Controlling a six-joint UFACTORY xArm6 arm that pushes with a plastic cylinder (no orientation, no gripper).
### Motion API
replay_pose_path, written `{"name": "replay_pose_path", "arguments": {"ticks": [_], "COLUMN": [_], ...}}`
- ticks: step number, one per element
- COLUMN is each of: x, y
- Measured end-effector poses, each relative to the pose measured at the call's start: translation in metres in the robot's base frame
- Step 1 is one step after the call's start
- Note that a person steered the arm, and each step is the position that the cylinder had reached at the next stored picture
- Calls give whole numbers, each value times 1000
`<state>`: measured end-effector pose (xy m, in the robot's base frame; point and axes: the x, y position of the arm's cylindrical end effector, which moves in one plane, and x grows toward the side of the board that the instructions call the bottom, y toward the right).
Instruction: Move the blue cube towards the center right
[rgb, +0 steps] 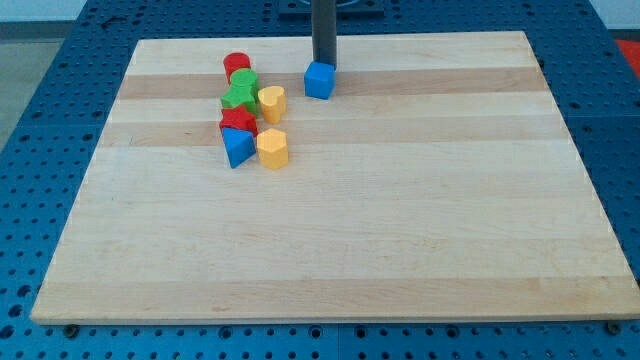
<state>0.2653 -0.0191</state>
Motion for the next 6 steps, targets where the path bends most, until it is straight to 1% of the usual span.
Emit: {"name": "replay_pose_path", "arguments": {"ticks": [1,2,3,5,6], "x": [0,19,34,37,37], "y": [-50,-51,-16,48,64]}}
